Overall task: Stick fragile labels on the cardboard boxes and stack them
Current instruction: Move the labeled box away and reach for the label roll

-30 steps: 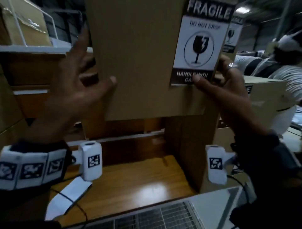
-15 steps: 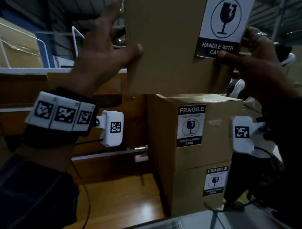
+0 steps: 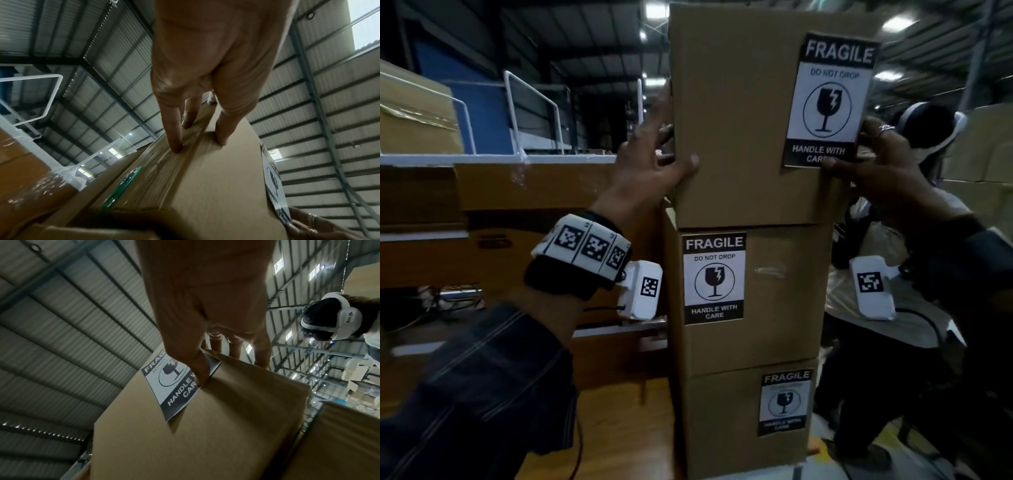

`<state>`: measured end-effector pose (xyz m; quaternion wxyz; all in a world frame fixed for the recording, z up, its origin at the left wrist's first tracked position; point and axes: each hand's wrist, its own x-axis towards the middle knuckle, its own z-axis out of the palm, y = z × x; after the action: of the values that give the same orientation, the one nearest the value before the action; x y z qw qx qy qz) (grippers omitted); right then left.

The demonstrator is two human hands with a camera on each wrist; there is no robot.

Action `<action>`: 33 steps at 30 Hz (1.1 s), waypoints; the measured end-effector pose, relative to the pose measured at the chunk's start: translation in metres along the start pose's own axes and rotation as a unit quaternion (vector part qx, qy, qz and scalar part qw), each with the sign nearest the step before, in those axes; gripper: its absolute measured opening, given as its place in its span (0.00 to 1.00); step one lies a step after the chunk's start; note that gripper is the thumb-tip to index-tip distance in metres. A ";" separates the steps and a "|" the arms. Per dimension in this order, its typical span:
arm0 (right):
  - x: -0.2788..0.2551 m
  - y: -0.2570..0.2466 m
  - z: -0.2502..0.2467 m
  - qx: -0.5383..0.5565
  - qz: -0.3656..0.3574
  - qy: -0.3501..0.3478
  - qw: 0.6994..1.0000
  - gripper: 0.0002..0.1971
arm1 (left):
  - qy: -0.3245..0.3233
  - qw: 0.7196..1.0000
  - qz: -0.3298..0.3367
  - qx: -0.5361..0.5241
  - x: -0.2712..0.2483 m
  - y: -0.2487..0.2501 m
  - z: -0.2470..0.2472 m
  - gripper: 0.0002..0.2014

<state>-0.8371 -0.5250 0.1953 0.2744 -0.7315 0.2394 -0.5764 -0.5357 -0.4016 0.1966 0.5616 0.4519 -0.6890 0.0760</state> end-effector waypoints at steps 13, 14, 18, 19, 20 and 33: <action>0.029 0.032 0.006 0.048 -0.029 -0.056 0.997 0.30 | 0.009 0.999 -0.049 0.005 0.002 0.000 0.006 0.46; 0.030 0.033 0.005 0.049 -0.029 -0.058 0.997 0.30 | 0.008 0.999 -0.052 0.002 0.003 0.000 0.006 0.46; 0.030 0.039 0.003 0.047 -0.031 -0.056 0.997 0.30 | -0.003 0.999 -0.049 0.008 0.002 -0.002 0.006 0.46; 0.028 0.039 0.003 0.046 -0.034 -0.058 0.997 0.30 | -0.005 0.999 -0.047 0.010 0.001 -0.003 0.007 0.46; 0.028 0.040 0.003 0.046 -0.035 -0.059 0.997 0.30 | -0.004 0.999 -0.046 0.012 0.000 -0.004 0.007 0.46; -0.031 0.011 0.025 -0.067 -0.061 0.116 0.989 0.38 | 0.021 0.996 -0.062 0.061 -0.047 -0.014 -0.011 0.42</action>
<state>-0.8203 -0.5095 0.1608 0.1597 -0.6893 0.2629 -0.6560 -0.5199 -0.3777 0.1559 0.5509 0.5255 -0.6418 0.0921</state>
